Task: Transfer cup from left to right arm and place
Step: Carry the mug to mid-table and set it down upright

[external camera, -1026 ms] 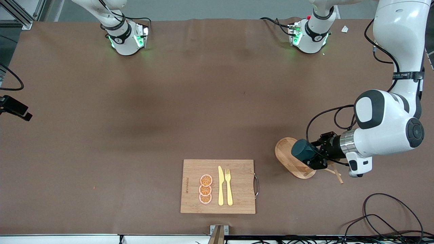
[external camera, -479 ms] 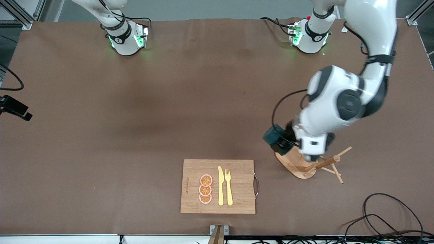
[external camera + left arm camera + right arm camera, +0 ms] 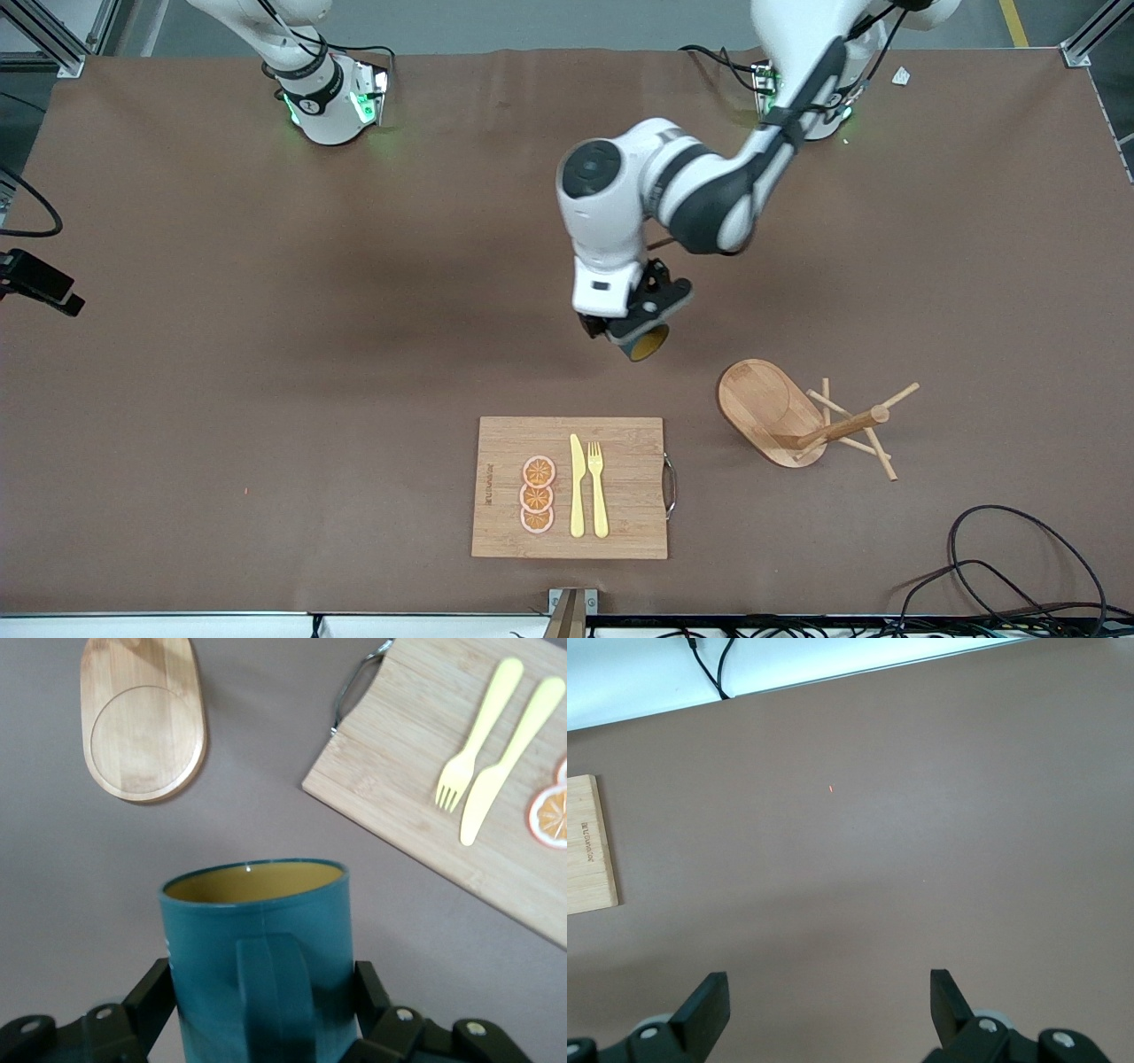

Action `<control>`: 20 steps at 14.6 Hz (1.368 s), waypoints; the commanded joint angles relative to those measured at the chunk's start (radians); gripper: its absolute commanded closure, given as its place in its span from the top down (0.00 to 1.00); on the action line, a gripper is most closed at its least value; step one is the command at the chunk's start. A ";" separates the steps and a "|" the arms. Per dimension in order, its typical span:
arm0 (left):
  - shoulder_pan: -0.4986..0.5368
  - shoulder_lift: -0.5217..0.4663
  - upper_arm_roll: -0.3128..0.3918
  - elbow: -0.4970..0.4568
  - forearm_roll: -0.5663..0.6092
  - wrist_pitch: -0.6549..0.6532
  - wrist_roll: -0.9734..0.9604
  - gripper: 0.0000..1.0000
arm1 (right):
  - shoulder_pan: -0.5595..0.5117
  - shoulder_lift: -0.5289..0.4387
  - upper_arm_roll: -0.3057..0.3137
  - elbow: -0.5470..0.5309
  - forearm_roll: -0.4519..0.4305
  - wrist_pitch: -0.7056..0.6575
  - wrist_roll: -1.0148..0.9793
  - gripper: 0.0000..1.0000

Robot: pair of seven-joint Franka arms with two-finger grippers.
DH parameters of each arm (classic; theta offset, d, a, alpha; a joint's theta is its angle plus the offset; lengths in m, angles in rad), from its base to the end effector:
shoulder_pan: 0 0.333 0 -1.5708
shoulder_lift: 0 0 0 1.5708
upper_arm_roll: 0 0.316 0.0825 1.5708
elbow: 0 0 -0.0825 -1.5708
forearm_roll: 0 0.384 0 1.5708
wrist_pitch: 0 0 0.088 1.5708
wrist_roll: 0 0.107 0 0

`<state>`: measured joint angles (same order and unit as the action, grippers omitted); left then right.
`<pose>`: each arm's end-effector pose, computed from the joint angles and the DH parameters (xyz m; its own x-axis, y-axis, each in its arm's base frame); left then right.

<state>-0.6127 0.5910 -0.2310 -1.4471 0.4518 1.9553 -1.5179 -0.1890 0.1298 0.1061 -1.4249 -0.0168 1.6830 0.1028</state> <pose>0.5115 -0.4879 0.3470 0.8406 0.4698 0.2695 0.5091 -0.8553 -0.0968 0.6035 -0.0564 0.6299 0.9744 -0.1847 0.1283 -0.1849 -0.9827 -0.0101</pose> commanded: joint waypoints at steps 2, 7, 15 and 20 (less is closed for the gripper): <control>-0.100 0.070 0.012 0.010 0.223 0.005 -0.207 0.44 | -0.020 -0.010 0.012 -0.014 -0.011 -0.008 -0.005 1.00; -0.240 0.180 0.024 0.007 0.498 -0.025 -0.460 0.44 | -0.017 -0.007 0.012 -0.002 -0.044 0.001 -0.008 1.00; -0.358 0.351 0.024 0.002 0.915 -0.165 -0.795 0.43 | -0.043 -0.007 0.010 -0.005 -0.023 -0.009 0.002 1.00; -0.397 0.391 0.022 0.002 0.958 -0.202 -0.795 0.99 | -0.046 -0.006 0.010 -0.005 -0.017 -0.008 0.000 1.00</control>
<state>-0.9886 0.9577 -0.2163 -1.4567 1.3974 1.7555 -2.3012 -0.2147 0.1308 0.1010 -1.4242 -0.0445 1.6780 0.1039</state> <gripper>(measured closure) 0.141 0.000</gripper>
